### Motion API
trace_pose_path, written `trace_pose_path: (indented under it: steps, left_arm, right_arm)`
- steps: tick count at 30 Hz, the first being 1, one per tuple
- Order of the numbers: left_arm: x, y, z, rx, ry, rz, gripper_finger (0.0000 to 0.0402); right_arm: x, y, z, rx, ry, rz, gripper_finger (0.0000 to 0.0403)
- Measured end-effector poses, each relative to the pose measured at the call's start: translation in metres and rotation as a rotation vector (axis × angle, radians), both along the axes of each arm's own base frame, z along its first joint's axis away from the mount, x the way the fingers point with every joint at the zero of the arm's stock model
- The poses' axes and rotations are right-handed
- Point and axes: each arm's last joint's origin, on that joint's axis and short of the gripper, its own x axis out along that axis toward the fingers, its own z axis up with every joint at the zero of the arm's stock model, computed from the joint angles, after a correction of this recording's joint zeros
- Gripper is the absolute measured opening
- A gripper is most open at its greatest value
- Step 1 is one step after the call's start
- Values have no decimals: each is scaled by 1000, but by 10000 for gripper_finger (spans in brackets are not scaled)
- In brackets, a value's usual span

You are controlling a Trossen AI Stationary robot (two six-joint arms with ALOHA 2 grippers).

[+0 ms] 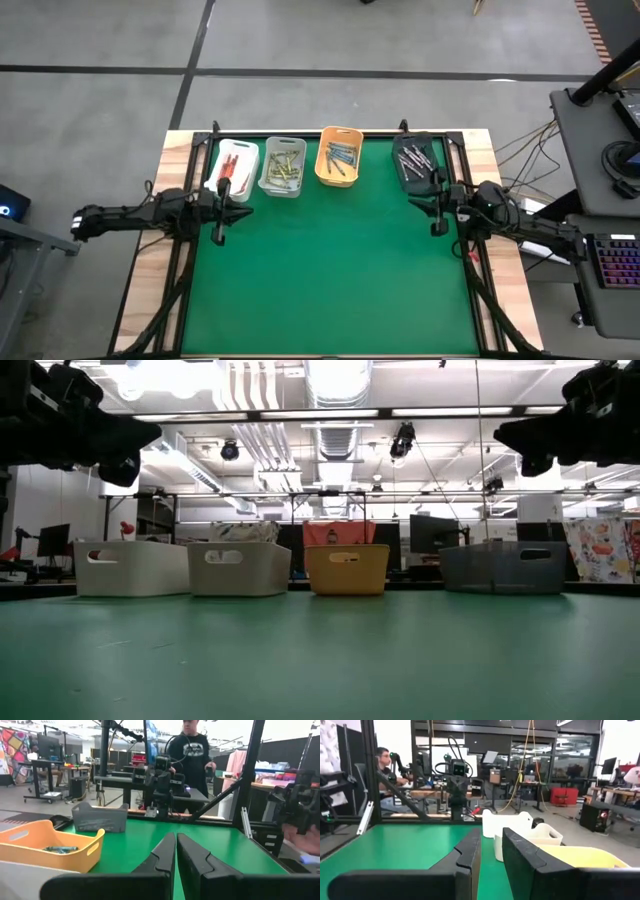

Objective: Sort crayons
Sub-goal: Return to Home Position

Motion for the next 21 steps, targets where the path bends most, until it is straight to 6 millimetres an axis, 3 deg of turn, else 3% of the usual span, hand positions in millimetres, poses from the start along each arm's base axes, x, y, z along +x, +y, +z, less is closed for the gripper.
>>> trace_pose_path:
  steps: [21]
  left_arm:
    - [5,0,-5,4,67,0,0]
  right_arm:
    - [0,0,-1,36,2,4,68]
